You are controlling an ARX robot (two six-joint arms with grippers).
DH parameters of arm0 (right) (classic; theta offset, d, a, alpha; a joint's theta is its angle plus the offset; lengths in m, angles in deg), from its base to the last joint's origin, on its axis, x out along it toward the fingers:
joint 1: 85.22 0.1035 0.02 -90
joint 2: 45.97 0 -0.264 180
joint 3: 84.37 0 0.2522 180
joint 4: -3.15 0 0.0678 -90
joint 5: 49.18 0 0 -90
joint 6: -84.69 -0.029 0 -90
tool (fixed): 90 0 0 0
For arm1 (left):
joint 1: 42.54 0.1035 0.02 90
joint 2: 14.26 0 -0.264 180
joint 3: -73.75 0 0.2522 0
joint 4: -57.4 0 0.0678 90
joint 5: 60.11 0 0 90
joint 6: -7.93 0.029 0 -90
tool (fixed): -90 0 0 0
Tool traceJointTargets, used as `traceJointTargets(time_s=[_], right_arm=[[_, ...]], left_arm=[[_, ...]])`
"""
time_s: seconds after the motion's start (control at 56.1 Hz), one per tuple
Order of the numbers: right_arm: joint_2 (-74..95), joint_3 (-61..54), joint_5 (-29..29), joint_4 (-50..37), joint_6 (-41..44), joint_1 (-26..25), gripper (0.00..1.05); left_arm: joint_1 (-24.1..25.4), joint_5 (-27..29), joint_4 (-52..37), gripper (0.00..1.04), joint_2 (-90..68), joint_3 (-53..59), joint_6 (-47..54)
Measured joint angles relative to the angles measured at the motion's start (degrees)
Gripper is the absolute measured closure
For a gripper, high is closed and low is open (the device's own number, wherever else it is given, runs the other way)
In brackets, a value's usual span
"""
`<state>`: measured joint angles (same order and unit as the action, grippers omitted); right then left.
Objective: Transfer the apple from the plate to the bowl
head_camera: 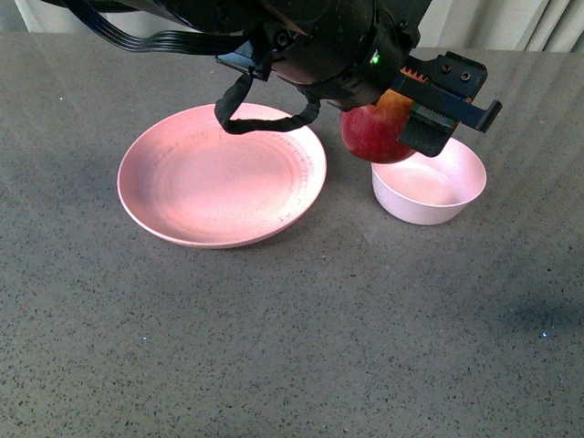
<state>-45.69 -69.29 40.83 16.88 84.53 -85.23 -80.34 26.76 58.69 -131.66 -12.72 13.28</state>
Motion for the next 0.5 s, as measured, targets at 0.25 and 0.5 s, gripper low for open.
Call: traceJointTargets(time_s=[0.25, 0.5], right_arm=[[0.0, 0.0, 0.0, 0.0, 0.0, 0.0, 0.09], [0.0, 0.0, 0.0, 0.0, 0.0, 0.0, 0.09]], left_arm=[[-1.22, 0.22, 1.92, 0.33, -3.39, -4.57, 0.55], [-2.86, 0.26, 2.38, 0.33, -5.68, -6.95, 0.92]])
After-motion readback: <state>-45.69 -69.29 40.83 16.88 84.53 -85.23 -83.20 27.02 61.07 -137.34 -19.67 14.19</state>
